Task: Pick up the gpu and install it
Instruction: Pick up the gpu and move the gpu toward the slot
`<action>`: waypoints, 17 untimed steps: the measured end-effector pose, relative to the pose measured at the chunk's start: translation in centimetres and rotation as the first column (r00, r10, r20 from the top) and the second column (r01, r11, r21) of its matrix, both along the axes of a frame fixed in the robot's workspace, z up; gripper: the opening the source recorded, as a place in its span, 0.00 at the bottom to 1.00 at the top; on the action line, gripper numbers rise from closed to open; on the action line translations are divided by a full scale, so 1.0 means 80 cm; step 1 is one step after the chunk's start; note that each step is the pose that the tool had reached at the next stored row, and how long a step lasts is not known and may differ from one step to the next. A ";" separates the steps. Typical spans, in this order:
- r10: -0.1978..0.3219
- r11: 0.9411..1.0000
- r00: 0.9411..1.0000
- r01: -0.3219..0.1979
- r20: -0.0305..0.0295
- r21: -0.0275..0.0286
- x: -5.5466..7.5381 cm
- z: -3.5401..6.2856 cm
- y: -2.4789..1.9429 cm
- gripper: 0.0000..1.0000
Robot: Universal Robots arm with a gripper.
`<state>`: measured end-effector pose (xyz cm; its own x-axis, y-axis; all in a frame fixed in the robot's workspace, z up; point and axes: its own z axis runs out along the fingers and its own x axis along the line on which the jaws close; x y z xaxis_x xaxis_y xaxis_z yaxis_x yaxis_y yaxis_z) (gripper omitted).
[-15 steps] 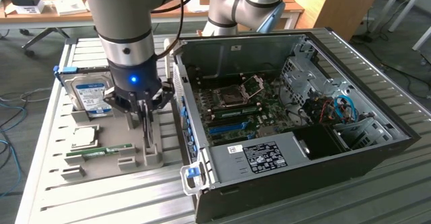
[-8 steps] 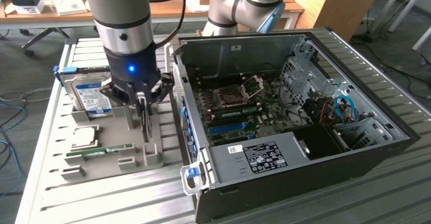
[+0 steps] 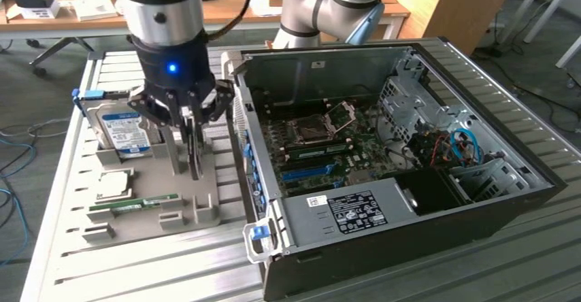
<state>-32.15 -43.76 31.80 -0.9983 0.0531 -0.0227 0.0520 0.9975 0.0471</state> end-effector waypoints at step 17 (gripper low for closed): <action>0.000 1.000 1.000 0.000 0.000 0.000 0.000 0.079 0.0002 0.26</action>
<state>-32.14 -43.75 38.09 -0.9983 0.0530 -0.0228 0.0519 0.9975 0.0472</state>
